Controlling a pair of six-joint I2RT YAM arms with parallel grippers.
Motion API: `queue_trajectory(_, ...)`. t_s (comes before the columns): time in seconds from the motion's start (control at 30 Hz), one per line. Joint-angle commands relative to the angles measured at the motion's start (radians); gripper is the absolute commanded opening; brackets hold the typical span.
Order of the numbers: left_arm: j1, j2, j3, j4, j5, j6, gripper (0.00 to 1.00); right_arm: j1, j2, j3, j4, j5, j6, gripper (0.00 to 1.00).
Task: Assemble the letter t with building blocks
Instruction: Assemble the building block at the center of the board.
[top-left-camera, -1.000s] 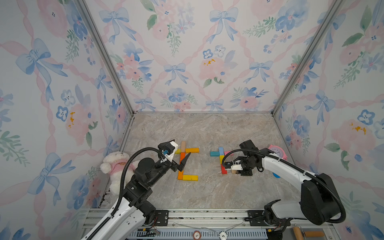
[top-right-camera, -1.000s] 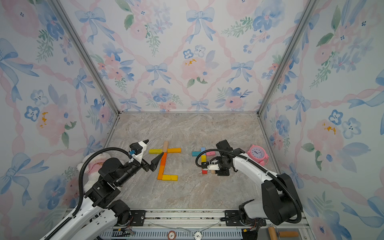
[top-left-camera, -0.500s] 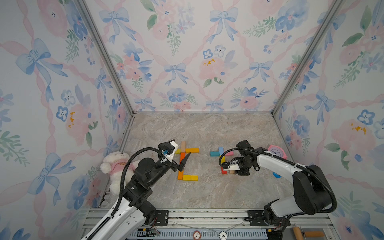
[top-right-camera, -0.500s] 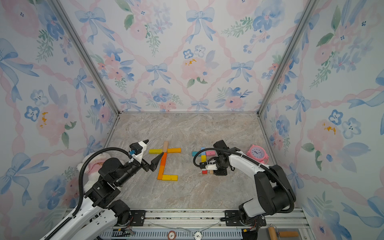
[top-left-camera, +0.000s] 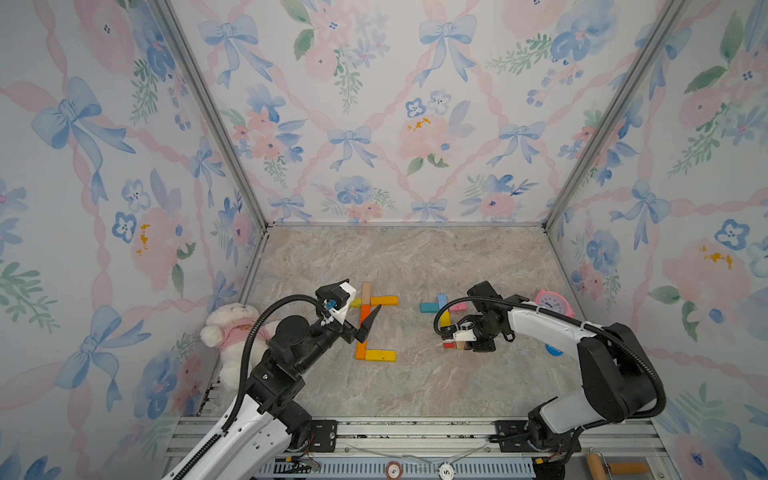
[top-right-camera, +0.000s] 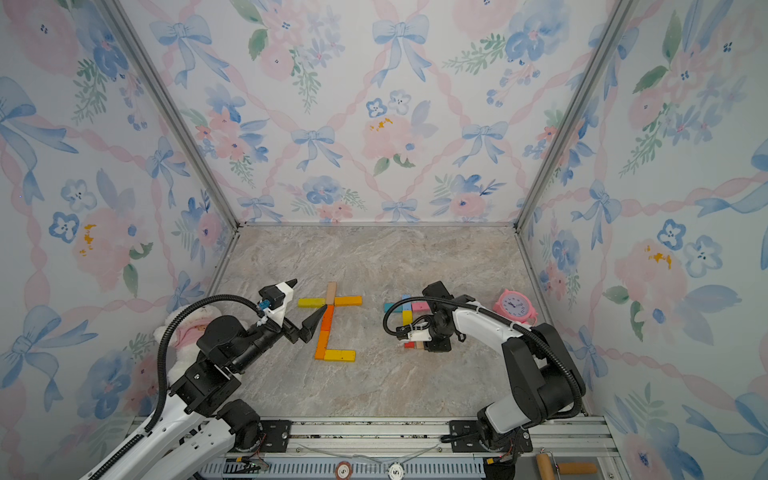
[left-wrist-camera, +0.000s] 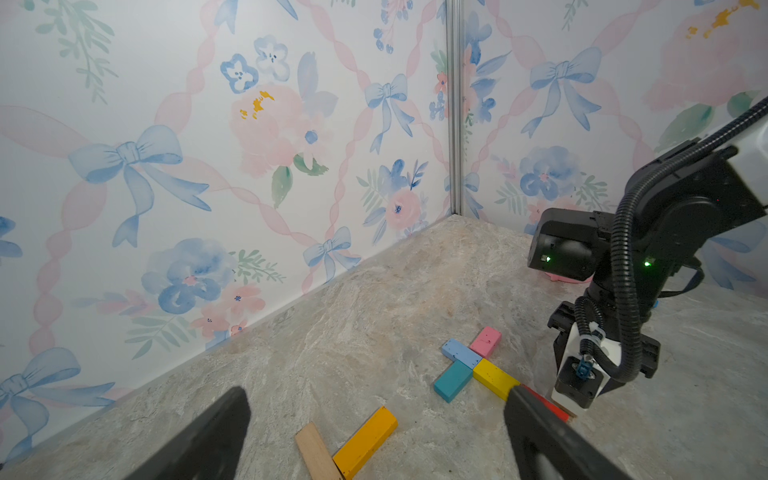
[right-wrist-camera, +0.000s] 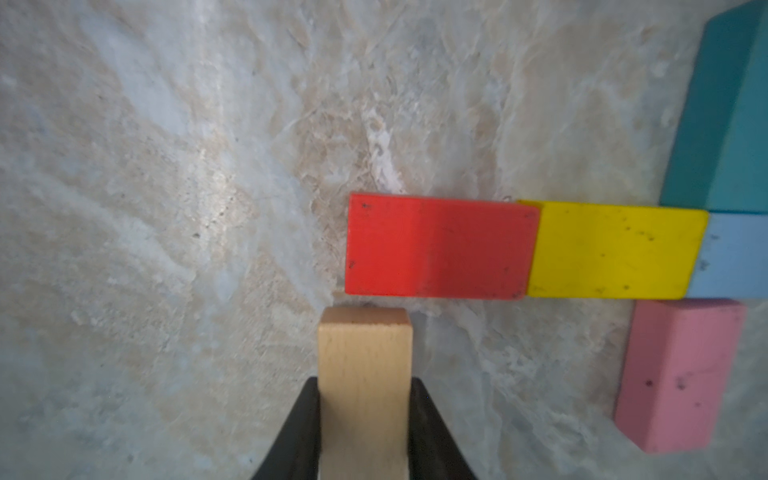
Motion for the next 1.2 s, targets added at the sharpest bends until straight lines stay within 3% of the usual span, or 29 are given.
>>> queue_trajectory(0.0, -0.006, -0.011, -0.007, 0.024, -0.008, 0.001, 0.98, 0.013, 0.018, 0.023, 0.000, -0.007, 0.018, 0.06)
queue_trajectory(0.83, -0.006, -0.009, -0.005, 0.023, -0.004, 0.001, 0.98, 0.019, 0.061, 0.046, -0.014, 0.006, 0.051, 0.13)
queue_trajectory(1.17, -0.008, -0.010, -0.006, 0.020, -0.005, 0.001, 0.98, 0.019, 0.086, 0.057, -0.025, 0.019, 0.074, 0.60)
